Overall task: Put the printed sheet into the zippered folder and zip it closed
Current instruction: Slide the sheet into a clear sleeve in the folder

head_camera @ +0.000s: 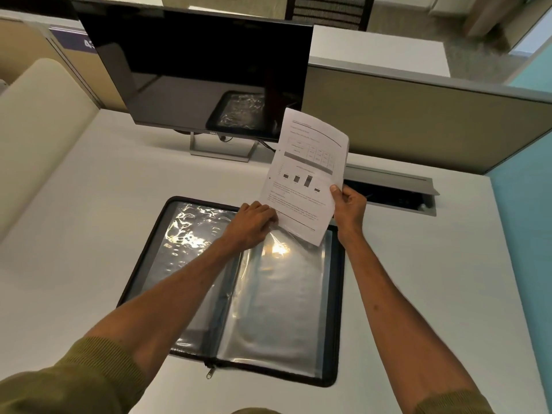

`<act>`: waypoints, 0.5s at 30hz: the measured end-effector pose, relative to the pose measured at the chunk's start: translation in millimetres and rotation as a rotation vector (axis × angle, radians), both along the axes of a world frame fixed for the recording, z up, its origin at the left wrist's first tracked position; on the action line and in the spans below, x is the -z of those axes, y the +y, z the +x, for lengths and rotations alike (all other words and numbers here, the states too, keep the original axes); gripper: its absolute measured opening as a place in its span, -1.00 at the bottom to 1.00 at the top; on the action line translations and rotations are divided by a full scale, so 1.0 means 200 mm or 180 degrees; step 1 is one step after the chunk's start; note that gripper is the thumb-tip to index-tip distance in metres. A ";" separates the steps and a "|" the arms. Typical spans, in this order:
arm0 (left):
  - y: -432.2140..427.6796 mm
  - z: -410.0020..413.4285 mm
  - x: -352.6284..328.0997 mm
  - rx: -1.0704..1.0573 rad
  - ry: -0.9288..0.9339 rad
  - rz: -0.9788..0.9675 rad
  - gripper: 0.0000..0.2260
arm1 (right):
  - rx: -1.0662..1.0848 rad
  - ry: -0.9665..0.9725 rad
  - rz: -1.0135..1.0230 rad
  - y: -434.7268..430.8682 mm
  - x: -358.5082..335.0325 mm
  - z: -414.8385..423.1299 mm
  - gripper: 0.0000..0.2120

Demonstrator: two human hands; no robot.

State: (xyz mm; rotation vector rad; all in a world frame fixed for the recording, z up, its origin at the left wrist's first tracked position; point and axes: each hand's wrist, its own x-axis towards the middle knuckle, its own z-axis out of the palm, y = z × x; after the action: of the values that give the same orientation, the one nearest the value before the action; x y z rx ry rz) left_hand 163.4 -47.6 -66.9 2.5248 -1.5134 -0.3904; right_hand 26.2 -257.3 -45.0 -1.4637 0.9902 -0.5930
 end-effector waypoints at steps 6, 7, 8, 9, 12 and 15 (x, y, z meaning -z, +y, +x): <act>-0.01 0.02 0.00 -0.0060 0.0012 0.0013 -0.82 | 0.0061 -0.0056 0.0099 -0.01 0.02 0.00 -0.78; -0.01 0.02 0.00 -0.0067 -0.0012 -0.0012 -0.82 | 0.0098 -0.0112 0.0172 -0.02 0.02 0.00 -0.77; -0.02 0.02 0.00 -0.0074 -0.0036 -0.0032 -0.81 | 0.0133 -0.0172 0.0271 -0.03 0.02 0.01 -0.76; -0.02 0.02 0.00 -0.0080 -0.0045 -0.0055 -0.80 | 0.0155 -0.0207 0.0366 -0.04 0.02 0.01 -0.76; -0.01 0.02 0.00 -0.0086 -0.0023 -0.0110 -0.80 | 0.0083 -0.0131 0.0391 -0.05 0.03 0.01 -0.75; 0.00 0.02 0.01 -0.0124 0.0011 -0.0184 -0.80 | -0.0089 -0.0038 0.0292 -0.04 0.05 0.01 -0.74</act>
State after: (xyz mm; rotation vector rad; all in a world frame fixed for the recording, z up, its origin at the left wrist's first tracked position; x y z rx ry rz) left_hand 167.9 -47.2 -69.3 2.5036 -1.4506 -0.3402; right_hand 27.6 -264.6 -54.3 -1.3892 0.9738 -0.5288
